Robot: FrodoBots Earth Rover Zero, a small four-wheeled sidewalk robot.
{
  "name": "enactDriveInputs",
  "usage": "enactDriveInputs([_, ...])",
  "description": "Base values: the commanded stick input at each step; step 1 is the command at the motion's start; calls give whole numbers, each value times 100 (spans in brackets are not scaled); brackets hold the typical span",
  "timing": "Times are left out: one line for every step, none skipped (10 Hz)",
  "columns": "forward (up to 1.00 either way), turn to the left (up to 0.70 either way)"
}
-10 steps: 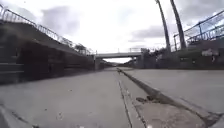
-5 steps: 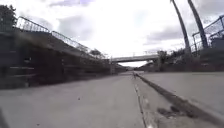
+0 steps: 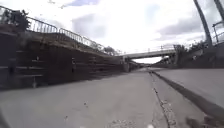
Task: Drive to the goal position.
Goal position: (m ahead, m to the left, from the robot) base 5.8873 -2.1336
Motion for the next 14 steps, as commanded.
enactDriveInputs([100,0])
enactDriveInputs([100,0])
enactDriveInputs([100,0])
enactDriveInputs([100,0])
enactDriveInputs([100,0])
enactDriveInputs([100,0])
enactDriveInputs([100,0])
enactDriveInputs([100,0])
enactDriveInputs([100,0])
enactDriveInputs([100,0])
enactDriveInputs([100,0])
enactDriveInputs([100,0])
enactDriveInputs([100,0])
enactDriveInputs([100,0])
